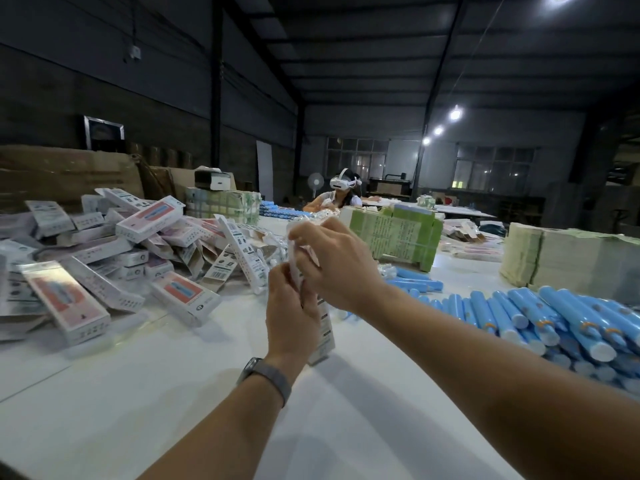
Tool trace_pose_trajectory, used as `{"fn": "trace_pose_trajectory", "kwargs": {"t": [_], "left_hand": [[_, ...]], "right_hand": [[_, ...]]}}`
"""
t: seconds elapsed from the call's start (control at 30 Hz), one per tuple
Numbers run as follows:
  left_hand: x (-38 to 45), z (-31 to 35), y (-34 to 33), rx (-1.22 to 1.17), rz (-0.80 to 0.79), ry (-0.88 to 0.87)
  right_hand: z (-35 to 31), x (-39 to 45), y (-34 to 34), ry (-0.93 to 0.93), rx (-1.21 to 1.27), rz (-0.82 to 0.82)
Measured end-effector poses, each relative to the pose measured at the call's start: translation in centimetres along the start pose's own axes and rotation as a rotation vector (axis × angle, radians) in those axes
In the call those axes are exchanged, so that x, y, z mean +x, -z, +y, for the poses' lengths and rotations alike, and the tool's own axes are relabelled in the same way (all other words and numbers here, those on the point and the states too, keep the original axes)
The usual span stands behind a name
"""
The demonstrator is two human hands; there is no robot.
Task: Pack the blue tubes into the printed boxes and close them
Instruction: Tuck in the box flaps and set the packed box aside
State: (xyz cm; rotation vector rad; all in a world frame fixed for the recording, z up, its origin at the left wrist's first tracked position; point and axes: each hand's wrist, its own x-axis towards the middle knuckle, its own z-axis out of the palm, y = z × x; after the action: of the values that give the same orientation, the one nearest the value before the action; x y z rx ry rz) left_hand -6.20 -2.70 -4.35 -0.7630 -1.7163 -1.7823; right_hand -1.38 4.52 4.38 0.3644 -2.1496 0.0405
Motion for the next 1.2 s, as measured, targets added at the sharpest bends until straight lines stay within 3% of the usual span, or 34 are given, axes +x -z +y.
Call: {"fn": "trace_pose_trajectory", "kwargs": {"t": [0.1,0.2,0.23,0.27,0.33,0.4,0.5,0.6,0.73,0.87,1.0,1.1,1.2], "left_hand": [[0.7,-0.5,0.6,0.032,0.101,0.041],[1.8,-1.2,1.6,0.032,0.267,0.141],[2.1,-1.4,1.8,0.045,0.31,0.156],[2.2,-1.5,2.0,0.069,0.333,0.158],[2.1,-1.8,2.0,0.122,0.351,0.127],[2.0,-2.0,1.8,0.124,0.35,0.11],[2.1,-2.2,1.5,0.095,0.338,0.123],[2.2,-2.5,1.4,0.09,0.321,0.111],[2.3,-2.8,1.3,0.108,0.282,0.111],[2.1,-2.6,1.3,0.026,0.254,0.107],[1.6,-2.1,1.0,-0.068,0.158,0.089],[1.2,-1.7,0.6,-0.104,0.098,0.095],[0.5,-1.1,0.3,-0.08,0.061,0.032]], "right_hand": [[0.0,0.9,-2.3,-0.142,0.202,0.09],[1.4,1.4,-5.8,-0.448,0.354,0.281],[2.2,1.4,-7.2,-0.543,0.342,0.205],[3.0,1.2,-8.9,-0.6,0.268,0.018],[4.1,0.3,-12.2,-0.551,0.037,-0.47],[4.6,-0.3,-14.6,-0.449,-0.134,-0.795],[4.8,-0.3,-16.6,-0.466,-0.176,-0.908],[4.5,0.1,-17.2,-0.409,-0.217,-0.818],[4.4,0.7,-16.5,-0.327,-0.201,-0.557],[4.9,1.7,-13.4,-0.502,0.07,-0.206],[5.0,2.9,-7.0,-0.607,0.538,0.122],[4.2,2.7,-1.5,-0.592,0.69,0.191],[2.9,2.1,2.3,-0.537,0.675,0.201]]}}
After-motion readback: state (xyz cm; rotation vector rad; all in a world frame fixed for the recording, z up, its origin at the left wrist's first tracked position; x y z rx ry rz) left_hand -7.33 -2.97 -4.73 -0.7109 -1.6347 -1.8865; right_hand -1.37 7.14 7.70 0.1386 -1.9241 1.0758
